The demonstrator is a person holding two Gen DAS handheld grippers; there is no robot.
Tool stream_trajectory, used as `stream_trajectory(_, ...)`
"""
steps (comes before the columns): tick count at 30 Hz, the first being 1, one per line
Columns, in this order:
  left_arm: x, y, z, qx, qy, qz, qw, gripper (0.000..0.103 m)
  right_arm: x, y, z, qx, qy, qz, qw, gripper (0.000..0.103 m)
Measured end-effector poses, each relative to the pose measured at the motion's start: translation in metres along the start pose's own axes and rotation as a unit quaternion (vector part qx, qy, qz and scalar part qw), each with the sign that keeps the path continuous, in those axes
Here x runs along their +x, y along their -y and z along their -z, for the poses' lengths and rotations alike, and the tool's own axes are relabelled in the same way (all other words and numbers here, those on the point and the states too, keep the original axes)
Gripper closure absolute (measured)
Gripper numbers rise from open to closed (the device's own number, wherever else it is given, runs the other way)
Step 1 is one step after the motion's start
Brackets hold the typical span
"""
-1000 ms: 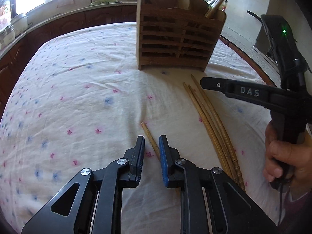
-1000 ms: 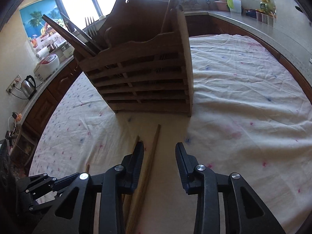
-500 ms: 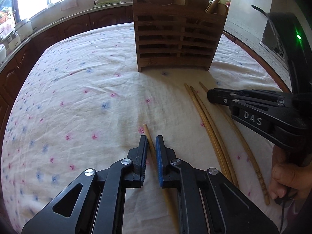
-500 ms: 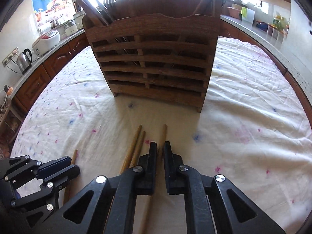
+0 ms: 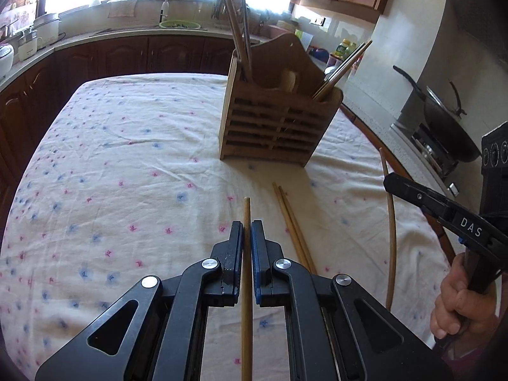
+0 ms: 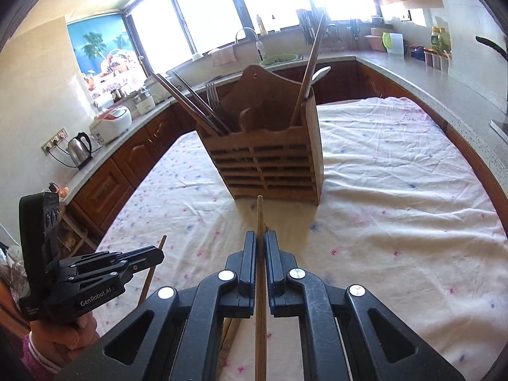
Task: Organize utensils
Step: 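Carry the wooden chopsticks in both tools up over the holder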
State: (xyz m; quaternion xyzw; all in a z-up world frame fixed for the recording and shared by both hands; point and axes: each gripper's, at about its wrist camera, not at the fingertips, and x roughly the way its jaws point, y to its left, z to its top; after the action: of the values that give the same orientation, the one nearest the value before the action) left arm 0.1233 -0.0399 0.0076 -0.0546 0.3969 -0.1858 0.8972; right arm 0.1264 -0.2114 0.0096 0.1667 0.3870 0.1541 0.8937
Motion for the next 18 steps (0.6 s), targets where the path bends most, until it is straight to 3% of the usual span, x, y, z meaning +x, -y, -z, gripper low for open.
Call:
stream_trajectory(11, -0.054, 0.003, -0.019, -0.006, 0.071, 0.031, 0.9970, 0.098, -0.051, -0.009, -0.009, -0.005, 0.055, -0.010, 0.998, 0.098)
stream_trajectory(18, -0.070, 0.003, -0.029, -0.009, 0.094, 0.039, 0.9948, 0.098, -0.070, -0.009, -0.018, -0.007, 0.080, -0.015, 0.997, 0.098)
